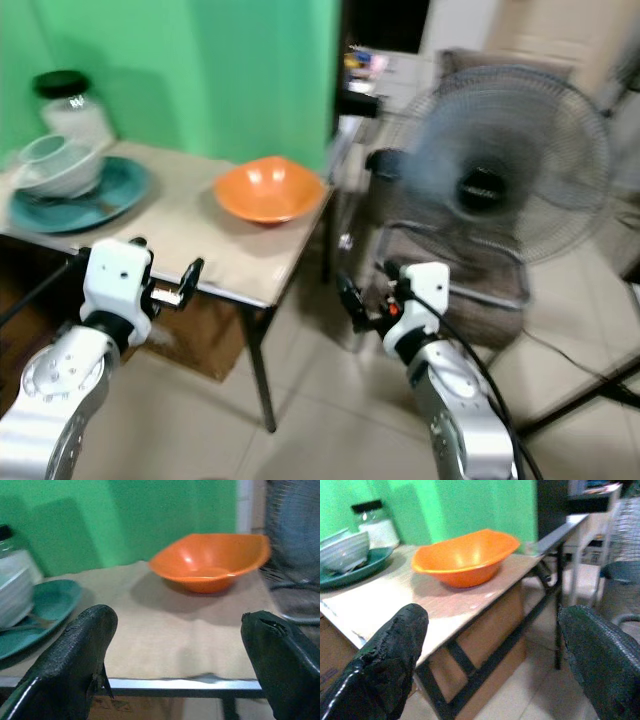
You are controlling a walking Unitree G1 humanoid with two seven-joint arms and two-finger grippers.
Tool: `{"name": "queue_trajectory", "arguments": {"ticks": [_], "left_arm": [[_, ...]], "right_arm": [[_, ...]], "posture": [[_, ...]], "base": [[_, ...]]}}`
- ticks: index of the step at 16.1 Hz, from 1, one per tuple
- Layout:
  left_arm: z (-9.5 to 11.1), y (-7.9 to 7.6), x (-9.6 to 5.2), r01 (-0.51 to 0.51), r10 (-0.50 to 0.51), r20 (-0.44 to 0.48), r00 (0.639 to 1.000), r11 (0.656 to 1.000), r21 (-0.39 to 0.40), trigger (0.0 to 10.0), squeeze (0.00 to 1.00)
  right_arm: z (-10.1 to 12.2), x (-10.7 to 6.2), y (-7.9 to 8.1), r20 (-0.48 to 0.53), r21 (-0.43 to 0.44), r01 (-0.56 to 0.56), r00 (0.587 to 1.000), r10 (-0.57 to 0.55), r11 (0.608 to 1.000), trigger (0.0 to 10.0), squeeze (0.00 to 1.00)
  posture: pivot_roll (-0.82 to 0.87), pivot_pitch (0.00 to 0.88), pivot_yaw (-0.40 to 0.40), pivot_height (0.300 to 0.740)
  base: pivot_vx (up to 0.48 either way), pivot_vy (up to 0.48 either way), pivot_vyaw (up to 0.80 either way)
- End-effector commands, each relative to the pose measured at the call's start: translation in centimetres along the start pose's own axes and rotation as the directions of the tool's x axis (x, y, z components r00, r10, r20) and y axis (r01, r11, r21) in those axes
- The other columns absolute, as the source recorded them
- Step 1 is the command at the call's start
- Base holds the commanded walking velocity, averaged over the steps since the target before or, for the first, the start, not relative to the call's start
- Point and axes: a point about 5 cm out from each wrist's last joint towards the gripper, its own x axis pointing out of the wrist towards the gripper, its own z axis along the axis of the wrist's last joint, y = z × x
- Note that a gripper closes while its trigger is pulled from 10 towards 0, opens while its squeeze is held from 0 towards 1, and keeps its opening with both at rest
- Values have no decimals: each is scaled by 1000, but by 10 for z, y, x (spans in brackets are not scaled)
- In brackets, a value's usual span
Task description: Setting the table
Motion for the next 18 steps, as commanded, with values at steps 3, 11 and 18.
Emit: {"name": "queue_trajectory", "arguments": {"ticks": [3, 11, 18], "left_arm": [[0, 2, 1, 17, -17, 2, 1000, 1000, 13, 10000, 1000], [3, 3, 2, 37, -37, 13, 999, 999, 7, 10000, 1000], [4, 5, 3, 41, -41, 17, 999, 999, 9, 10000, 1000]], "right_arm": [[4, 3, 2, 20, 3, -5, 1000, 5, 1000, 10000, 0], [4, 3, 1, 36, 31, 22, 999, -23, 999, 10000, 0], [6, 4, 0, 44, 38, 34, 998, -35, 999, 10000, 0]], "posture": [[131, 0, -46, 740], [136, 0, -43, 740], [136, 0, -43, 740]], "base": [[160, 0, 0], [282, 0, 0], [337, 0, 0]]}}
